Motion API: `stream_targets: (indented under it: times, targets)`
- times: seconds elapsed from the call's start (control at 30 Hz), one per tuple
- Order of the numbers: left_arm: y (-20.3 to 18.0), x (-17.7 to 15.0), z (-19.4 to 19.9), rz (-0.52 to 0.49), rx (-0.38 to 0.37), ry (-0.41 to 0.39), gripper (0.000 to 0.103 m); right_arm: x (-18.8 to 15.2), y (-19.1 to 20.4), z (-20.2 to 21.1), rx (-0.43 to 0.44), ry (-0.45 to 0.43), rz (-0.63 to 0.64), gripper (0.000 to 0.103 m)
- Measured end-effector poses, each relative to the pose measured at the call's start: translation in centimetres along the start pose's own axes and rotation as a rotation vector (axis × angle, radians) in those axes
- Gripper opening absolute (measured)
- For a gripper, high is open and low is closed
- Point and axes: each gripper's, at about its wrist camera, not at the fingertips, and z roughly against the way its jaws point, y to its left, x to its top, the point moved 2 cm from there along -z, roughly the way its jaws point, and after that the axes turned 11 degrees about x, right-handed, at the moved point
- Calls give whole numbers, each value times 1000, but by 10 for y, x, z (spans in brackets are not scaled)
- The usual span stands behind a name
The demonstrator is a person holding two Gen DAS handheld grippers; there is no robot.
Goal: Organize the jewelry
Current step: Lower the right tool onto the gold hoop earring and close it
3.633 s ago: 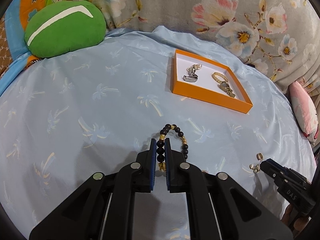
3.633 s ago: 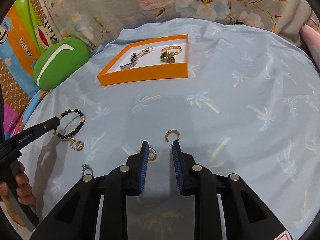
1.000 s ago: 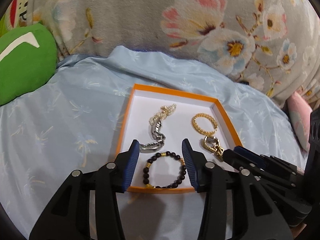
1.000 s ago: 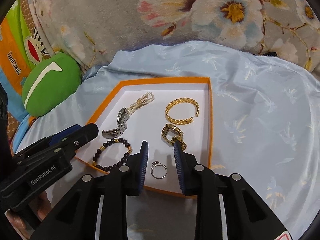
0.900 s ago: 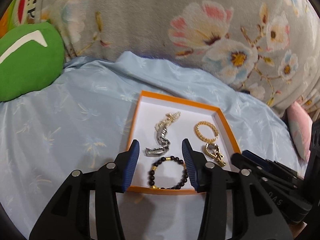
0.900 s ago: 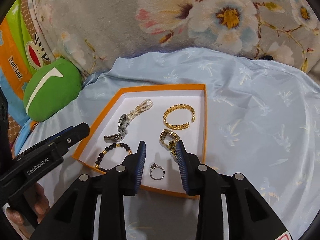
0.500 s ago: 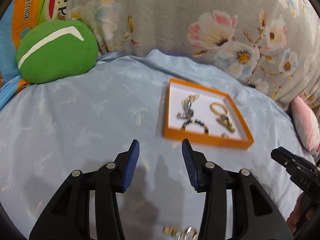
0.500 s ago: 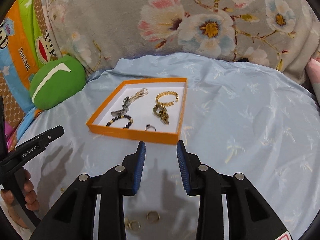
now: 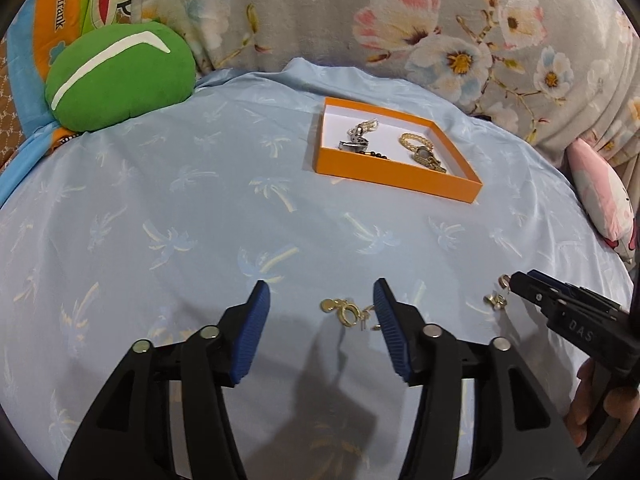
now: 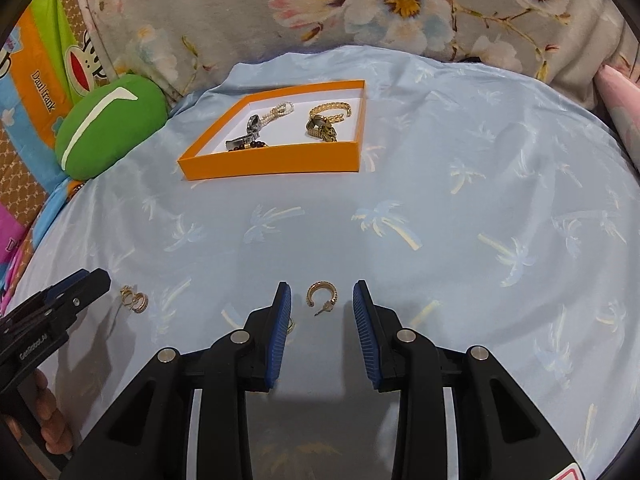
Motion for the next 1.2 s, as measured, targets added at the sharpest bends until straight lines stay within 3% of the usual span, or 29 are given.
stream_targets:
  times: [0.2,0.5,0.63,1.03,1.2]
  targets:
    - [-16,-3,1,-63,-15,6,54,1,-6,-5,16,18,-42,32]
    - [-19,-3,0,-76,-17,16,54,3,2,-13,-19,48,-10,28]
    - [-19,-3,0,-79,-18,14,54,4,3,-15,-49,55,0,16]
    - [-39,-8,4,-132,-68,19,54,2,1,-4,-65,25,5,15]
    - [-48,-11,-2,-145,-78,62,40,-1,-1,0,-50,25,-11,16]
